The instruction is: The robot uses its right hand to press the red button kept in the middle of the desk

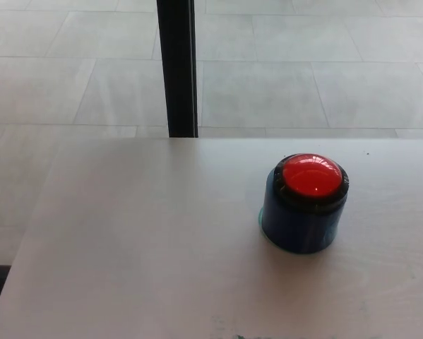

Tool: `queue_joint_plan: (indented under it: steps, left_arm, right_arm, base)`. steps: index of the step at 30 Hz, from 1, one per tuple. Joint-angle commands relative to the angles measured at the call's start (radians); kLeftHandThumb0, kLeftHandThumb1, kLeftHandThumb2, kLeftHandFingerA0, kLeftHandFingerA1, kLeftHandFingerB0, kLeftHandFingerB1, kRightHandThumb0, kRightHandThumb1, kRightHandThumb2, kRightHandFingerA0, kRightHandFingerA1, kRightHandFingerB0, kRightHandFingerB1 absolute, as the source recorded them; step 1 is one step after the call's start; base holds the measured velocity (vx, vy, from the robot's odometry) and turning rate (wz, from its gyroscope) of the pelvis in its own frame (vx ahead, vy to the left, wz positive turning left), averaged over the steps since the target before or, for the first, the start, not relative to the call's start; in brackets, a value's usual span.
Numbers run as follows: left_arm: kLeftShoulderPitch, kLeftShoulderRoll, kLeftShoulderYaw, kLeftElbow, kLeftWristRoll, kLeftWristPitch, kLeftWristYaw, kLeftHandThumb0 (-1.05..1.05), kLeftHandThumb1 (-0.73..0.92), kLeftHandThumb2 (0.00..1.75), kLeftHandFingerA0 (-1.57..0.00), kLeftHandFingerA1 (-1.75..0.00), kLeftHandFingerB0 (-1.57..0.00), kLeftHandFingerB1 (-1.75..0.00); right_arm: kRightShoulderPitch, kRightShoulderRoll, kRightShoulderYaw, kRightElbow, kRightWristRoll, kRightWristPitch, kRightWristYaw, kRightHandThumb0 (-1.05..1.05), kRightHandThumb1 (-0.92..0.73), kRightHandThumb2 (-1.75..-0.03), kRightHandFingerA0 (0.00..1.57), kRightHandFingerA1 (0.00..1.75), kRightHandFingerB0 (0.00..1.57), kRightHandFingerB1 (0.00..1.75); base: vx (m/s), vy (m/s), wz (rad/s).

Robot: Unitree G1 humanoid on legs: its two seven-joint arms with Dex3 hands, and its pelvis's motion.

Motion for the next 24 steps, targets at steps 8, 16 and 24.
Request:
queue_joint_plan:
  steps: [8,16,24]
  left_arm:
    - [0.013,0.026,-0.026,-0.008,0.013,-0.003,-0.038,-0.5,0.77,1.02,-0.44,-1.19,-0.23,-0.93]
    - [-0.037,0.041,-0.038,-0.004,0.017,0.022,-0.053,-0.55,0.66,1.22,-0.55,-0.92,-0.27,-0.73]
    - [-0.061,0.059,-0.045,-0.003,0.011,0.021,-0.056,-0.54,0.67,1.24,-0.55,-0.92,-0.33,-0.76]
  right_arm:
    - [0.009,0.025,0.006,-0.057,0.154,0.04,-0.017,-0.81,-0.92,-0.66,1.12,1.59,0.46,1.21]
    - [0.001,0.028,0.036,-0.037,0.172,0.026,-0.02,-0.79,-0.66,-1.11,1.14,1.39,0.67,1.03]
    - [-0.007,0.032,0.081,-0.015,0.155,-0.01,-0.071,-0.71,-0.86,-0.71,1.16,1.49,0.54,1.12]
  base:
    - [0.0,0.0,0.0]
    - [0.0,0.0,0.0]
    - [0.0,0.0,0.0]
